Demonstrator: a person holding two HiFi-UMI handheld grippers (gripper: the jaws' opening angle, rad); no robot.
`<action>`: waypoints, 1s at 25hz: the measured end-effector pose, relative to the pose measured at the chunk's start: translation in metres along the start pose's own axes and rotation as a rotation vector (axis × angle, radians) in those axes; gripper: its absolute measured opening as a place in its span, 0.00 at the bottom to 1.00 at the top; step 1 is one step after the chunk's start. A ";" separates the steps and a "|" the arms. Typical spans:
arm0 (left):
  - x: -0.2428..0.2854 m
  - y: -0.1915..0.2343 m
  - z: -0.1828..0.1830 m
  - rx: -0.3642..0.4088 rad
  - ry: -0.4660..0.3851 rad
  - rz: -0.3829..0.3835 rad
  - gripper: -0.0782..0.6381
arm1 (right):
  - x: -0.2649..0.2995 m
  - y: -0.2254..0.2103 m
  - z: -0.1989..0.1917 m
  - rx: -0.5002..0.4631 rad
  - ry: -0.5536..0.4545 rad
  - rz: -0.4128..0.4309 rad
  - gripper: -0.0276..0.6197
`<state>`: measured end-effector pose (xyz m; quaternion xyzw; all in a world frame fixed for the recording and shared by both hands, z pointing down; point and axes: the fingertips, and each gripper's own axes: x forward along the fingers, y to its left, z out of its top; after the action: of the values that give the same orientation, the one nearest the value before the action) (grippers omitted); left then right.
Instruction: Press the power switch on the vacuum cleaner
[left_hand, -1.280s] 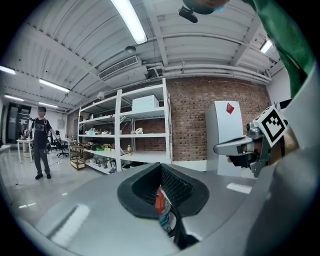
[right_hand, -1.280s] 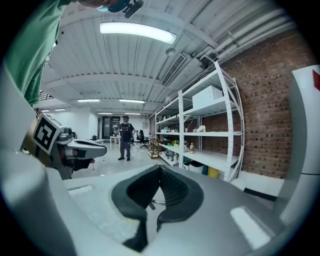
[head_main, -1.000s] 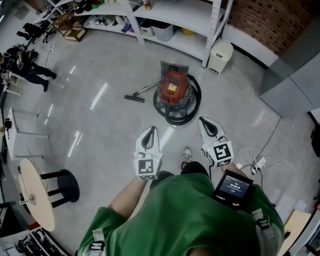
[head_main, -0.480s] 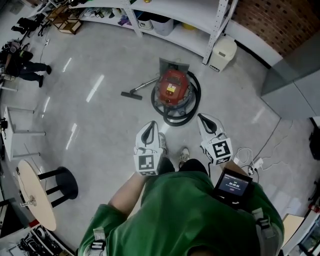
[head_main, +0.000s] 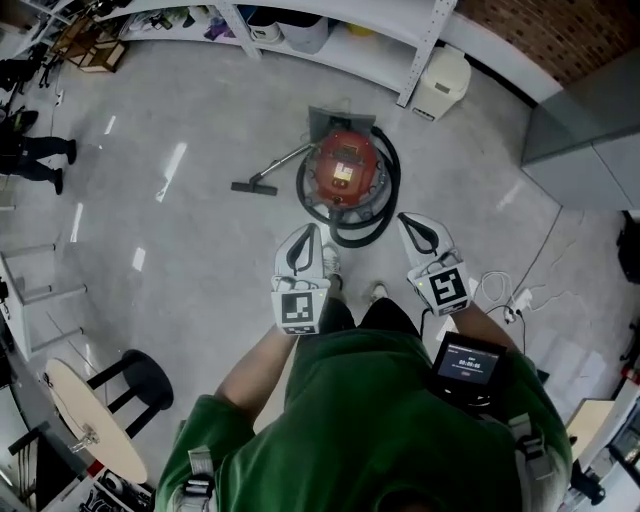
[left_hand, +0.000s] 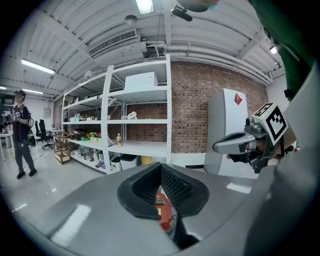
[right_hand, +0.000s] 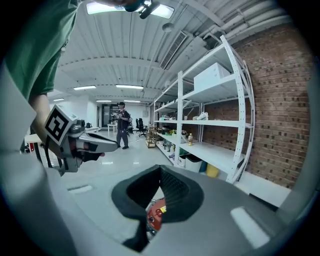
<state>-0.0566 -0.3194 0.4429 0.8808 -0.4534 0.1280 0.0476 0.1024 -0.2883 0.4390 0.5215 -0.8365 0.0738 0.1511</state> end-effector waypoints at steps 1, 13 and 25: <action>0.008 0.006 -0.004 -0.002 0.012 -0.009 0.12 | 0.009 0.000 -0.002 -0.001 0.016 0.005 0.05; 0.081 0.037 -0.082 -0.041 0.130 -0.081 0.12 | 0.094 -0.007 -0.073 0.003 0.173 0.072 0.05; 0.143 0.034 -0.178 -0.046 0.254 -0.140 0.12 | 0.173 0.003 -0.173 0.038 0.294 0.198 0.05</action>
<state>-0.0378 -0.4160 0.6519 0.8857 -0.3840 0.2243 0.1336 0.0590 -0.3849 0.6598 0.4227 -0.8512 0.1797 0.2542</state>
